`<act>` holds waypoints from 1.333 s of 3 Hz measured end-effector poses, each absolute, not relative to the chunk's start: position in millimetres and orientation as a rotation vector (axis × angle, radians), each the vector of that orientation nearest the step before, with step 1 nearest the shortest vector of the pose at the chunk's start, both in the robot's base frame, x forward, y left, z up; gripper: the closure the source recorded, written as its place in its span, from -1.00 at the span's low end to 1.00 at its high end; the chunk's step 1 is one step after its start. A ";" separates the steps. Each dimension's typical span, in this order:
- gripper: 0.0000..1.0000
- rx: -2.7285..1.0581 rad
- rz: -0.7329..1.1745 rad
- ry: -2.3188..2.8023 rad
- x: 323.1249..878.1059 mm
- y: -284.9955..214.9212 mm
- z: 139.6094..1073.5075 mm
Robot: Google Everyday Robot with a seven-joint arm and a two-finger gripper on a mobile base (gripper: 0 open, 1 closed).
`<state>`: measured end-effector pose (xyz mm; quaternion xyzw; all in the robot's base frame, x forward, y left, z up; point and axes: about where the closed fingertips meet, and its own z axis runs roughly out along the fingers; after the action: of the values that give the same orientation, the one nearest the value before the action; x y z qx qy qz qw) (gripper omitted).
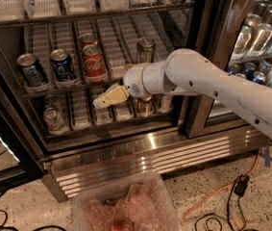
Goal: Pick coke can from middle shelf of fridge
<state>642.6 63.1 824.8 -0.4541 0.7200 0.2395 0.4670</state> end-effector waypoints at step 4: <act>-1.00 -1.042 0.654 1.658 671.4 115.8 825.7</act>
Offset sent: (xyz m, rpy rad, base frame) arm 0.0146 0.0599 0.0167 -0.0014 -0.0680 0.1055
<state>671.4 115.8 825.7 -0.4333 0.6893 0.2719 0.5129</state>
